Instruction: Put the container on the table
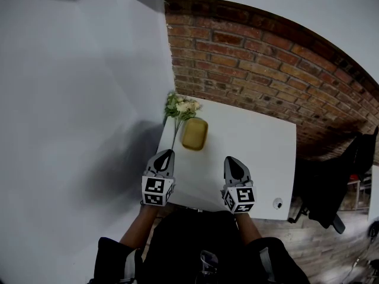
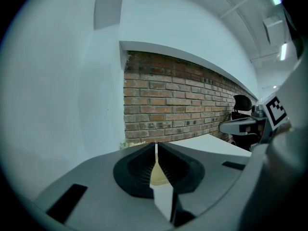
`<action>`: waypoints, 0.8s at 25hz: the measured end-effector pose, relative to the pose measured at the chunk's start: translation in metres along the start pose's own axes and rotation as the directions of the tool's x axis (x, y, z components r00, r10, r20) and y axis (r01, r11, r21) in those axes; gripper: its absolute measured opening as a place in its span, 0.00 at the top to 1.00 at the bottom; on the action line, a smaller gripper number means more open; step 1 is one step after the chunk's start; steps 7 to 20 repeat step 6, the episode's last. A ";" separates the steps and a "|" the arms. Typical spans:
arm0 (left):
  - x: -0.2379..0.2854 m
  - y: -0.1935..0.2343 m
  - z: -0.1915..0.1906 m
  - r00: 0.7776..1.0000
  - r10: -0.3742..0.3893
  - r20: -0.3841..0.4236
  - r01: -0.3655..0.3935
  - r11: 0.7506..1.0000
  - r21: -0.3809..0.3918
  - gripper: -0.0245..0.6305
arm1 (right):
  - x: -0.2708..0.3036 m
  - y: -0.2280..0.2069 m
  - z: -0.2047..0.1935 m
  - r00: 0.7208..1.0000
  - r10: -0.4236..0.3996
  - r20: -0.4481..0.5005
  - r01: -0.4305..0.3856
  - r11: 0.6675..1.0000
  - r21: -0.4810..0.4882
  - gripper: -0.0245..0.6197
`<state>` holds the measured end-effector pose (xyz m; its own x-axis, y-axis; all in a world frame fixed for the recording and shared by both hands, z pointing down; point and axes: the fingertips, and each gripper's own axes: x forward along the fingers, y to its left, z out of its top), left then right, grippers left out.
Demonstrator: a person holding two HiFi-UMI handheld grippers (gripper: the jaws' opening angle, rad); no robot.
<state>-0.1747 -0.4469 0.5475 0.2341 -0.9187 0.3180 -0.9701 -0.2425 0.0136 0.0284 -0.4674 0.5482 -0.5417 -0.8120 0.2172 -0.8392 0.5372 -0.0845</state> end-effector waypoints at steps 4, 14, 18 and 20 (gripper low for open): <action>0.001 0.003 -0.007 1.000 0.002 -0.018 -0.002 1.000 -0.006 0.92 | 0.002 0.002 -0.003 1.000 0.006 -0.009 -0.006 1.000 0.004 0.93; 0.001 0.003 -0.010 1.000 0.003 -0.027 -0.003 1.000 -0.010 0.92 | 0.003 0.001 -0.004 1.000 0.006 -0.012 -0.006 1.000 0.006 0.93; 0.001 0.003 -0.010 1.000 0.003 -0.027 -0.003 1.000 -0.010 0.92 | 0.003 0.001 -0.004 1.000 0.006 -0.012 -0.006 1.000 0.006 0.93; 0.001 0.003 -0.010 1.000 0.003 -0.027 -0.003 1.000 -0.010 0.92 | 0.003 0.001 -0.004 1.000 0.006 -0.012 -0.006 1.000 0.006 0.93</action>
